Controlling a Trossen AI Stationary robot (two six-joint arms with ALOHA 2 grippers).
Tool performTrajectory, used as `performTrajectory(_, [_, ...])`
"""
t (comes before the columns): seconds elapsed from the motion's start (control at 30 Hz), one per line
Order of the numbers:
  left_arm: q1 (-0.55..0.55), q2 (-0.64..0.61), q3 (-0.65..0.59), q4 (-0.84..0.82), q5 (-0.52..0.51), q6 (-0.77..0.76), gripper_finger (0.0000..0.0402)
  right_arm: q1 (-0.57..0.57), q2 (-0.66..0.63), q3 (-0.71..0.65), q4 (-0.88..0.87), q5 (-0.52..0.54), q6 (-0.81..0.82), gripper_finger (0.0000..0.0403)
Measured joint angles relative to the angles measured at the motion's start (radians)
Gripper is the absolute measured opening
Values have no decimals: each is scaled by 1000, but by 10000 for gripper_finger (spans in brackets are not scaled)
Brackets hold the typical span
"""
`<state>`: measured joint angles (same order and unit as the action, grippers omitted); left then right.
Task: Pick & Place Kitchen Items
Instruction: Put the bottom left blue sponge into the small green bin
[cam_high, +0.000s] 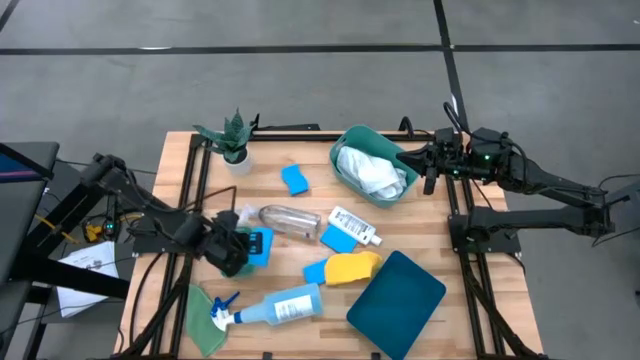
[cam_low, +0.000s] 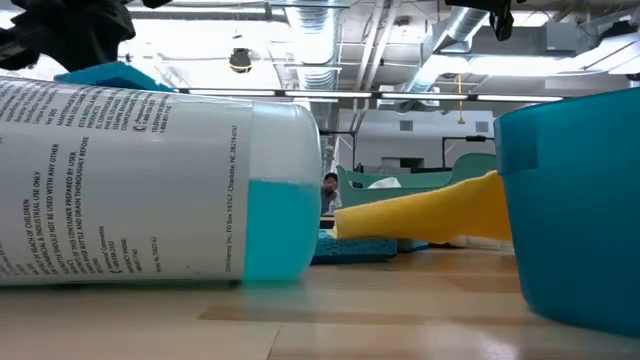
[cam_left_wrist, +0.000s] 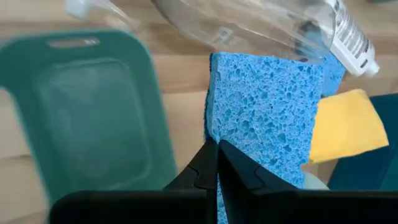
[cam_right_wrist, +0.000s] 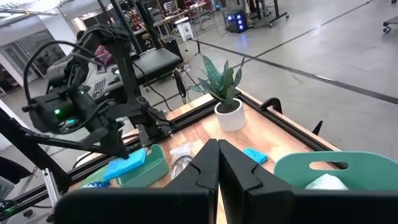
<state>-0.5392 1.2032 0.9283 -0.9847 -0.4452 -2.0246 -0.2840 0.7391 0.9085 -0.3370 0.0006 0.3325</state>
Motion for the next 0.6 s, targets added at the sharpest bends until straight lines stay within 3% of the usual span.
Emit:
performTrajectory(0.33, [1,-163,0,-233,50,-8,0,1,0,0,3,0,8,0])
performTrajectory(0.6, [1,-183,-13,-306,137,-7,0,1,0,0,3,4,8,0])
